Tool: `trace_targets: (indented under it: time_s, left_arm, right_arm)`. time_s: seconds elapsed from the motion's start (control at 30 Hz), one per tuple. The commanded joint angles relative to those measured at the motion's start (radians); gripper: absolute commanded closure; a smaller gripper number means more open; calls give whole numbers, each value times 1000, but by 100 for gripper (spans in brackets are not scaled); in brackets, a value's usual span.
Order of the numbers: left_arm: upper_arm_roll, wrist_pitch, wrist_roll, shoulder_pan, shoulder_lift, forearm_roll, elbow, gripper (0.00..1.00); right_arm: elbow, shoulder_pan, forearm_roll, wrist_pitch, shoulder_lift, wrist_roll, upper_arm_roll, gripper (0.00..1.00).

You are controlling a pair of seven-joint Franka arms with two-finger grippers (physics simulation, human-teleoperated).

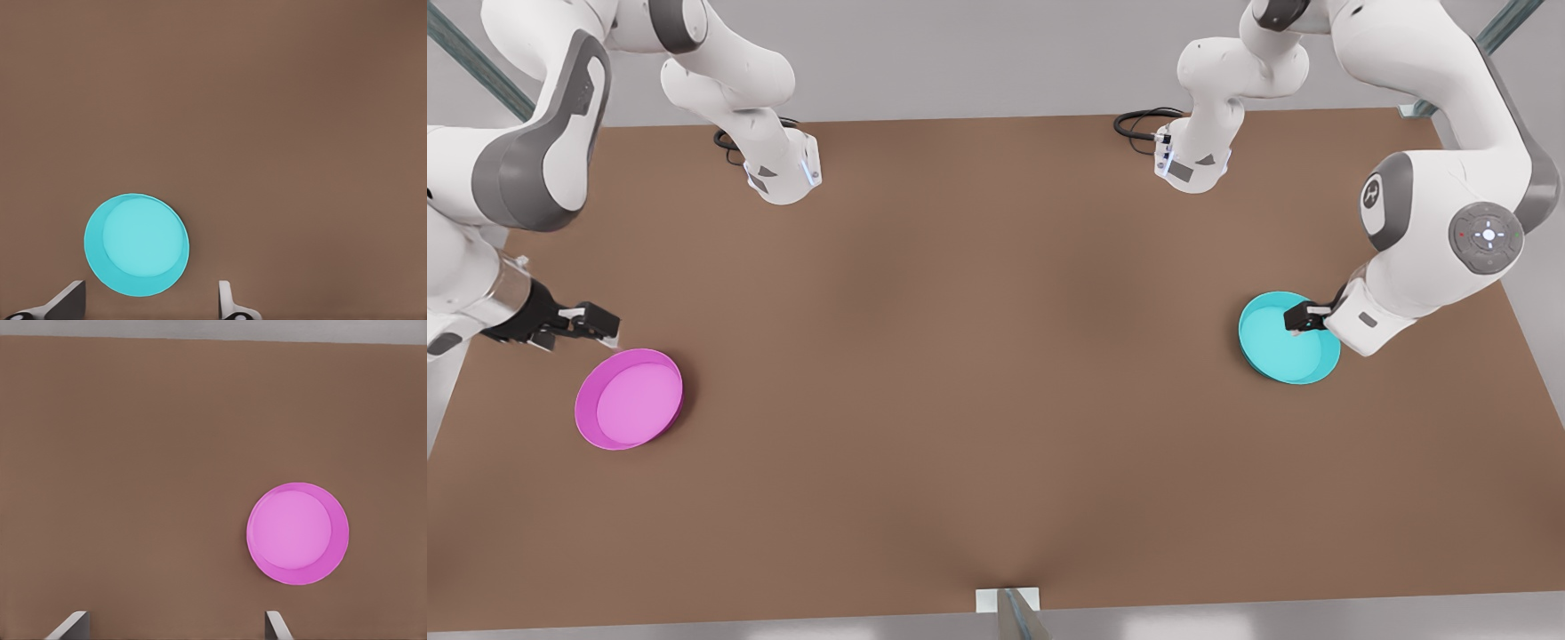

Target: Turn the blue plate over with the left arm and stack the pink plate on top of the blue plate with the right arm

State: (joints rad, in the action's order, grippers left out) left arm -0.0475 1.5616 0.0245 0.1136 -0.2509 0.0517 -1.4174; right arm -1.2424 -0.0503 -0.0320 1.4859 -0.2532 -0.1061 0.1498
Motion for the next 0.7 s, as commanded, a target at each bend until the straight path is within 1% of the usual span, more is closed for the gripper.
trace_targets:
  time_s: [0.0,0.03,0.07,0.1,0.2,0.23,0.27,0.3,0.37,0.5,0.67]
  left_arm:
    - [0,0,0,0,-2,-1,0,0]
    - [-6,-2,-2,-2,-14,-3,0,0]
    - [-15,-8,-2,-51,-45,-64,0,0]
    - [-35,-21,-27,-124,-71,-184,-2,0]
    - [-155,-40,-317,-212,-177,-309,-9,0]
    - [-156,-38,-394,-247,-206,-316,-14,0]
    - [-156,27,-501,-295,-223,-316,-83,0]
    - [-156,143,-627,-357,-226,-345,-189,0]
    - [-156,202,-753,-428,-310,-400,-206,0]
    - [-158,258,-779,-451,-421,-438,-206,0]
    - [-160,272,-802,-445,-450,-444,-209,0]
  right_arm:
    - [0,-3,-2,-1,3,0,-3,0]
    - [1,-5,-2,-6,9,0,-3,0]
    - [0,-5,-2,-3,20,0,-4,0]
    - [0,-6,-3,-3,20,0,-7,0]
    - [-2,-10,3,4,8,-1,-9,0]
    - [-3,-3,1,5,6,-1,-9,0]
    - [-5,-5,3,5,5,-1,-9,0]
    - [-2,-2,-3,4,8,0,-3,0]
    - [-2,-2,-3,-3,12,0,-3,0]
    - [-3,3,-2,-1,8,-1,-6,0]
    - [-2,-2,-3,1,6,0,-10,0]
